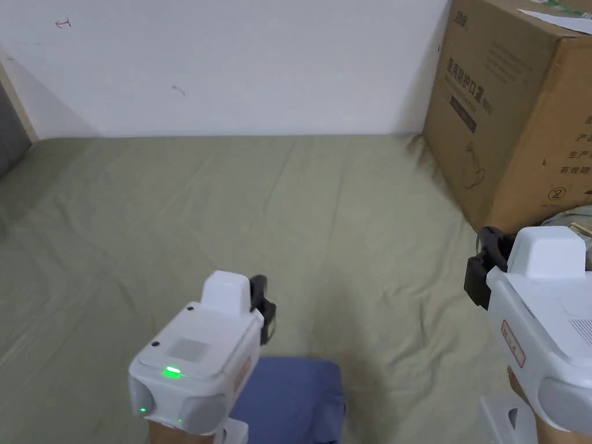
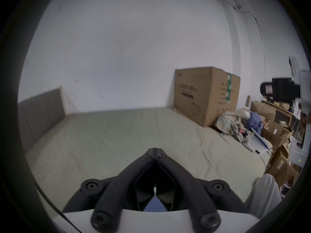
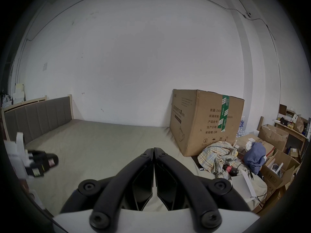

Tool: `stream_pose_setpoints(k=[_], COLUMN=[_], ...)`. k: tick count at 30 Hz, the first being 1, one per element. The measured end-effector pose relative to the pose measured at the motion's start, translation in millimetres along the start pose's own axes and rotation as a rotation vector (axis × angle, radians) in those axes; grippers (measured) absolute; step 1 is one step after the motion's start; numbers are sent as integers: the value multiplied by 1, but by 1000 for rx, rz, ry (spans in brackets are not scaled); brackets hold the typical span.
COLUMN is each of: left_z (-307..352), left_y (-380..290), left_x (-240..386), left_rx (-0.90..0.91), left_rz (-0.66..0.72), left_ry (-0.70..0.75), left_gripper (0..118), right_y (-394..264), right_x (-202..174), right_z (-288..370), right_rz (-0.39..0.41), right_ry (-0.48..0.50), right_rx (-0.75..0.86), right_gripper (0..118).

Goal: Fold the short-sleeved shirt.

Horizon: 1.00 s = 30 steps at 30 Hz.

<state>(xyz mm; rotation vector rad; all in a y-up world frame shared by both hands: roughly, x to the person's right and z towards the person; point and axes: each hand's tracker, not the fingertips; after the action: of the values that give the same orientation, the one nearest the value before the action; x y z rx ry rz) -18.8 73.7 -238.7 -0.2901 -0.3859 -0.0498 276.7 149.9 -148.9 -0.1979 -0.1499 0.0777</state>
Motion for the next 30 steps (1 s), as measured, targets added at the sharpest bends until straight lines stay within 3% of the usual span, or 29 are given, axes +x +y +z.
stream_pose_setpoints(k=[14, 24, 30], left_z=[56, 68, 69], left_y=[53, 46, 38], left_x=[-102, -117, -119], left_rx=[185, 186, 168], left_rz=[9, 57, 69], left_ry=[273, 306, 295], left_gripper=[0, 0, 0], right_y=[16, 6, -44], right_x=[-43, -56, -89], right_z=[2, -8, -30], right_rz=[-17, -22, -44], right_ry=[65, 92, 171], right_rx=[90, 79, -48], right_gripper=[0, 0, 0])
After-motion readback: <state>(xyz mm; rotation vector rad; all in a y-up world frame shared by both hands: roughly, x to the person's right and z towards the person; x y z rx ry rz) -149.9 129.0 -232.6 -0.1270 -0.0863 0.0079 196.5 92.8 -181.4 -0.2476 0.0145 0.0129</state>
